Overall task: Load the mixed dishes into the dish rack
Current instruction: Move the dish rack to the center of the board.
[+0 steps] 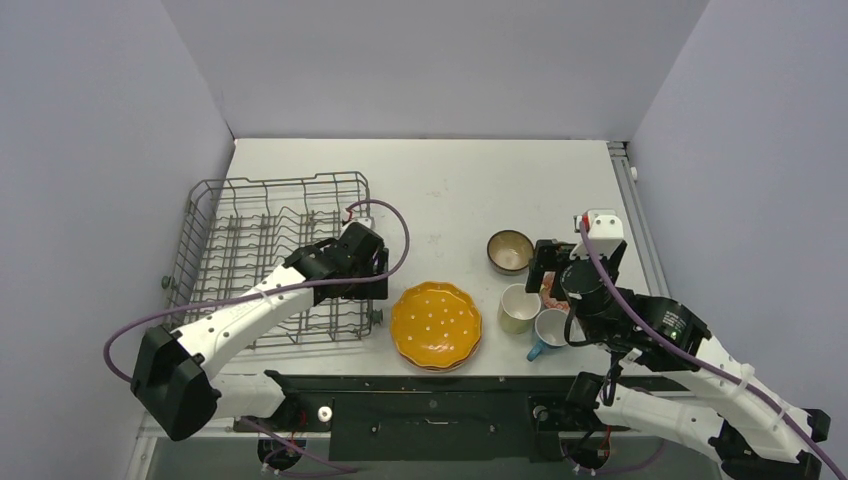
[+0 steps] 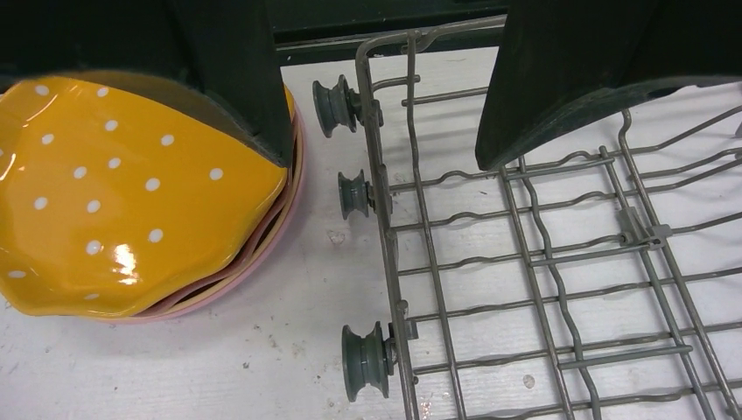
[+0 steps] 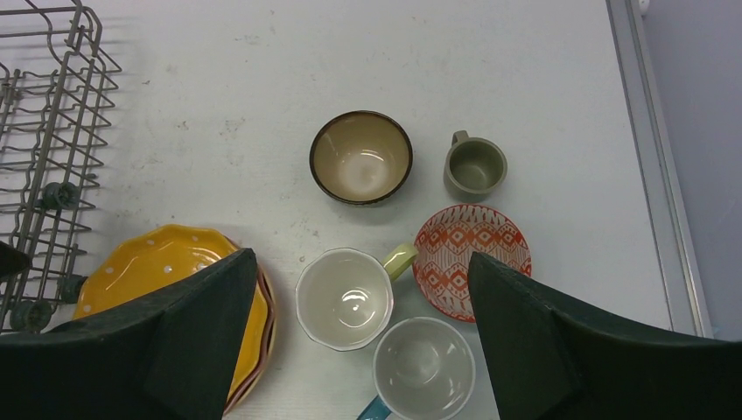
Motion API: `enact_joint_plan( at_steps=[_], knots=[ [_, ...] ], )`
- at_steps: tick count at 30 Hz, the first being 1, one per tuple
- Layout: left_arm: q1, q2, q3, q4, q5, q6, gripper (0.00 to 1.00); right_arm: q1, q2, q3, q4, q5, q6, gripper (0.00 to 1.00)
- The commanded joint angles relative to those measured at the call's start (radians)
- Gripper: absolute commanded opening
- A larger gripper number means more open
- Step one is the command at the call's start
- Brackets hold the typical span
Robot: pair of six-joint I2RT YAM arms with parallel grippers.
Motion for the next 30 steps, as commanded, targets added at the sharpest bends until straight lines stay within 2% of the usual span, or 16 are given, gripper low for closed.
enact_joint_plan(
  at_steps=[1,21,23,26,30],
  knots=[
    [0.018,0.030,-0.010,0.068,0.020,-0.011,0.71,0.004,-0.027,-0.010,0.005,-0.003,0.018,0.85],
    [0.070,0.136,-0.016,0.137,0.077,0.023,0.27,0.004,-0.037,-0.051,0.019,-0.015,0.034,0.83],
    [0.070,0.152,-0.005,0.137,0.081,0.026,0.20,0.003,-0.036,-0.049,0.018,-0.015,0.033,0.83],
    [0.070,0.176,0.015,0.138,0.082,0.032,0.03,0.004,-0.036,-0.045,0.012,-0.020,0.030,0.83],
    [0.071,0.199,0.051,0.125,0.072,0.041,0.00,0.004,-0.038,-0.044,0.013,-0.025,0.028,0.83]
  ],
)
